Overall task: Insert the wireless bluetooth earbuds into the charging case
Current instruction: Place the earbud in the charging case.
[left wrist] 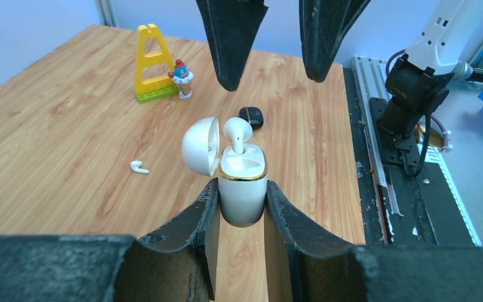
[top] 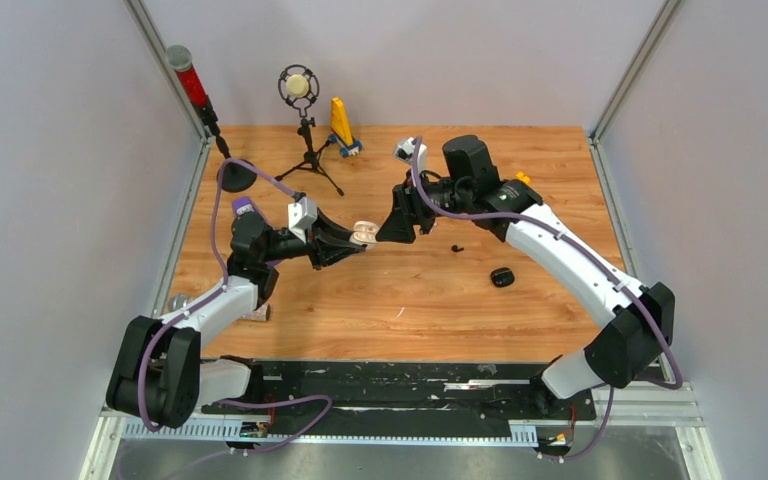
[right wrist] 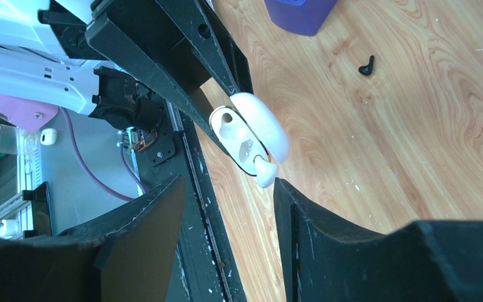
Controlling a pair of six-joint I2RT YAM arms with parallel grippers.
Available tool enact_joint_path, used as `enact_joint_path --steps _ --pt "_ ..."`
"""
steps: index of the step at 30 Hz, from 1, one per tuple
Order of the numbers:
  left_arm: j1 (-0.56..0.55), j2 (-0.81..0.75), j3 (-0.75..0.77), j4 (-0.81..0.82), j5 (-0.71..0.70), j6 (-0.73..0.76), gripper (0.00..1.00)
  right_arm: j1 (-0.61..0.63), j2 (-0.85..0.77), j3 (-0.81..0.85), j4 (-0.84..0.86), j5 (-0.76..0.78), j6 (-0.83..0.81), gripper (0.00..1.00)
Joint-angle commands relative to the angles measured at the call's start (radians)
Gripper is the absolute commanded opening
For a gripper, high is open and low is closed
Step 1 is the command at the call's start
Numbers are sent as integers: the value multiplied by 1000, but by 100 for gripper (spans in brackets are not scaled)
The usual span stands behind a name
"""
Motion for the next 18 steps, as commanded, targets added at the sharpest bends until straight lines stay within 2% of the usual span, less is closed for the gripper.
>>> enact_joint_path --steps 1,18 --pt "-2 -25 2 45 7 15 24 -1 -17 -29 7 -42 -35 56" --pt "-2 -17 3 45 6 15 24 1 23 -33 11 -130 -30 56"
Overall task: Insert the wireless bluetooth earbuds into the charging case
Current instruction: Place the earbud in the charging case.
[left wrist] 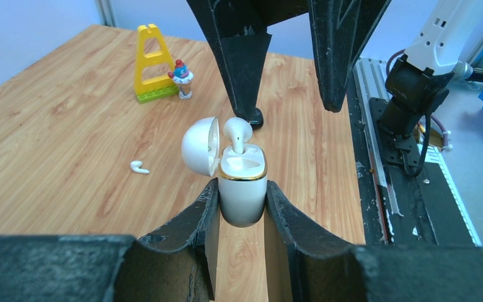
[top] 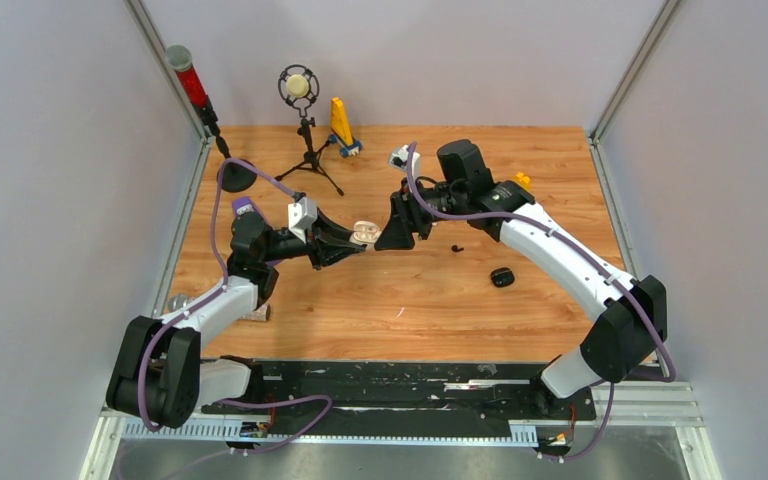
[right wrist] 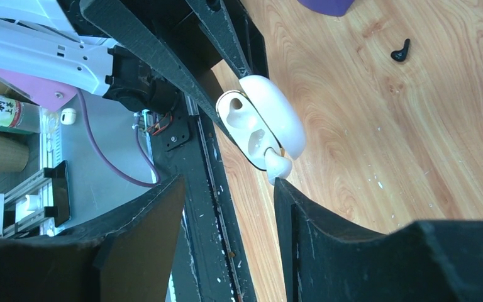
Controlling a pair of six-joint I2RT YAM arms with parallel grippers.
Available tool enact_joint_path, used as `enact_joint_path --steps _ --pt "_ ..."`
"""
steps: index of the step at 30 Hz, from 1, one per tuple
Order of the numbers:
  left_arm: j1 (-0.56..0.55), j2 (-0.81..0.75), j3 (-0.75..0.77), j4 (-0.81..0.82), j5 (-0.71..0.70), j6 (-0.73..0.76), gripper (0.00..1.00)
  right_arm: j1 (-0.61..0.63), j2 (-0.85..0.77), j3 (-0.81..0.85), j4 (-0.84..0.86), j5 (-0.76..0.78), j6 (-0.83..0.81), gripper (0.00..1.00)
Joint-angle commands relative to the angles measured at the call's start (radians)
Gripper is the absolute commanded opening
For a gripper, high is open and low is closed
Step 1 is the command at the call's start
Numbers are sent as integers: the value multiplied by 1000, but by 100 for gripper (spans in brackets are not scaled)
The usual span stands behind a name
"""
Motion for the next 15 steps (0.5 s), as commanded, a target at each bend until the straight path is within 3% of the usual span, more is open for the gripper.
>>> enact_joint_path --steps 1,9,15 --pt "-2 -17 3 44 6 14 24 1 -1 0 15 -46 -11 56" --pt "-2 -14 5 44 6 11 24 3 1 -12 19 -57 -10 55" --pt "-1 -14 5 44 7 10 24 1 -30 -18 41 45 -12 55"
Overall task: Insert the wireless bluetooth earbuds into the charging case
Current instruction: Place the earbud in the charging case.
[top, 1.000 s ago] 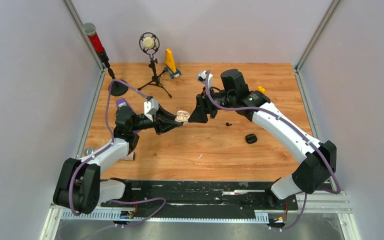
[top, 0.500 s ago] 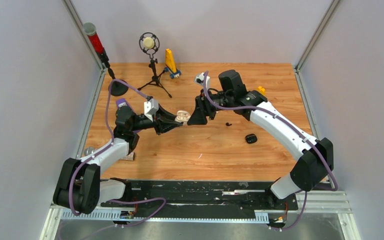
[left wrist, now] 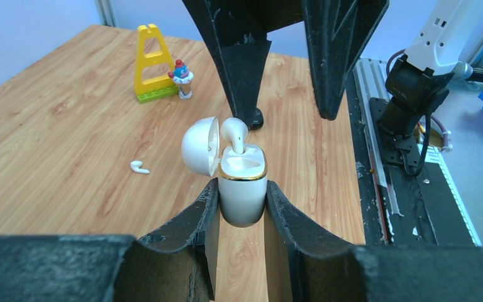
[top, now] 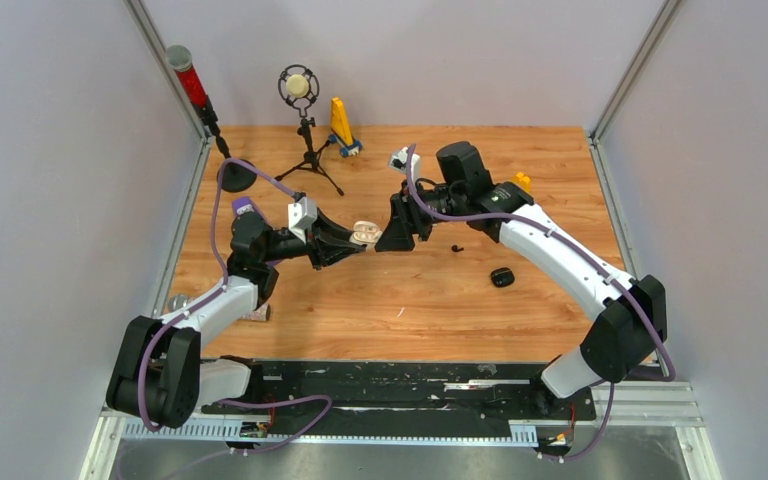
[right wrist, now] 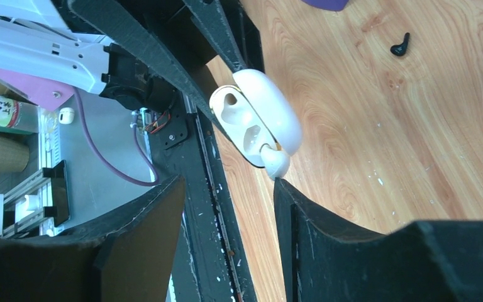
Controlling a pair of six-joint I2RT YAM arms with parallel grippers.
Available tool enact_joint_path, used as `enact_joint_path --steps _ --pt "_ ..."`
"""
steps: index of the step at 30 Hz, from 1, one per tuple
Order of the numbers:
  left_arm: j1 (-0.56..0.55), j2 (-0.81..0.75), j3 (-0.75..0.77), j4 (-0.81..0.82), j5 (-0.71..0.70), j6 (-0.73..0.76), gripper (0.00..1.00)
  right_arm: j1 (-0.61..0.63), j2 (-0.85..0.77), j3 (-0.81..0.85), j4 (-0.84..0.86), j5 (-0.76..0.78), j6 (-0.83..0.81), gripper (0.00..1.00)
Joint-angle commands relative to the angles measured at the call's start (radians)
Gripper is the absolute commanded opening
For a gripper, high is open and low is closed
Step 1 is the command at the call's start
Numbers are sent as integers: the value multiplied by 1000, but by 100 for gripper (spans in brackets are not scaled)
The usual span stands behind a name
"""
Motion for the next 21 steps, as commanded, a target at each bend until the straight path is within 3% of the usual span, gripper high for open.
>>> enact_joint_path --steps 1,21 --pt "-2 -14 6 45 7 10 24 0 -34 -7 41 73 -13 55" --pt "-2 -18 3 45 9 10 24 -11 -29 -14 80 105 -4 56"
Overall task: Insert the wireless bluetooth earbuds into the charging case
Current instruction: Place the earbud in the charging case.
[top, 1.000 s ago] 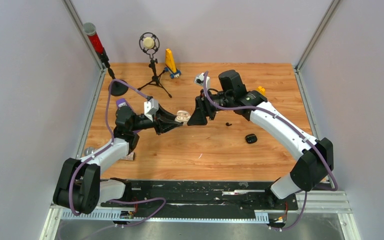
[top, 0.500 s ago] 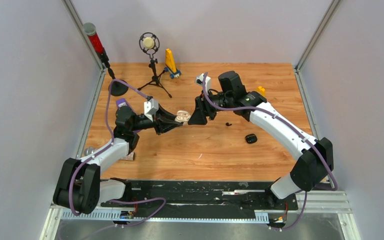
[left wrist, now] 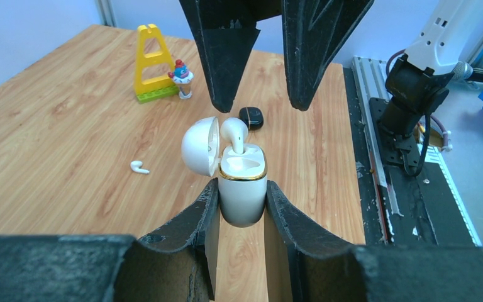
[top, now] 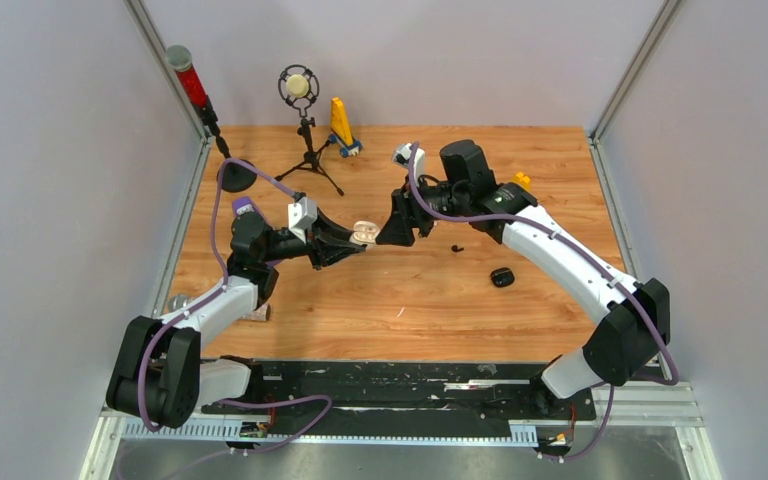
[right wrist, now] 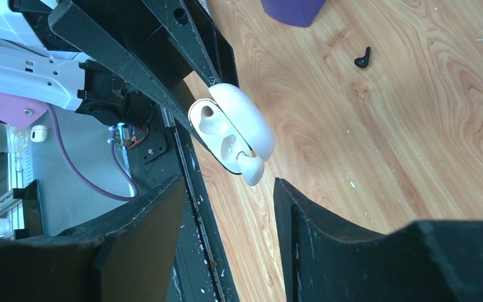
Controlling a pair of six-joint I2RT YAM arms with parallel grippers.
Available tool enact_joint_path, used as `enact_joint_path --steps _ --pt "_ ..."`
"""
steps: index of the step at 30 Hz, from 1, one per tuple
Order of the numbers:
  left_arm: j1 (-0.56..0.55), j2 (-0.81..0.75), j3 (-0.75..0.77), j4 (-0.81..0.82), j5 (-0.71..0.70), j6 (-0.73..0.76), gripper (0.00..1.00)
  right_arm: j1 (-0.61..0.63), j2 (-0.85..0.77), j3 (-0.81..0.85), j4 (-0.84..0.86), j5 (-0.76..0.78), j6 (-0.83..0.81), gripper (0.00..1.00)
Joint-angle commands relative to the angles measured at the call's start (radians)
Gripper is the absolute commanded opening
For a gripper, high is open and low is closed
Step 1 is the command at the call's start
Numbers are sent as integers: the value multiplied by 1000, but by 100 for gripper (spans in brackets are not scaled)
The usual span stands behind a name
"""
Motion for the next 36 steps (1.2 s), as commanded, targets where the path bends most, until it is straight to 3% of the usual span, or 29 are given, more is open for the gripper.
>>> enact_joint_path --steps 1,36 --pt "-2 -18 4 45 10 10 24 -7 -4 -6 49 11 -4 56" --pt "-2 -20 4 45 12 15 24 -6 -24 -69 96 -65 -35 56"
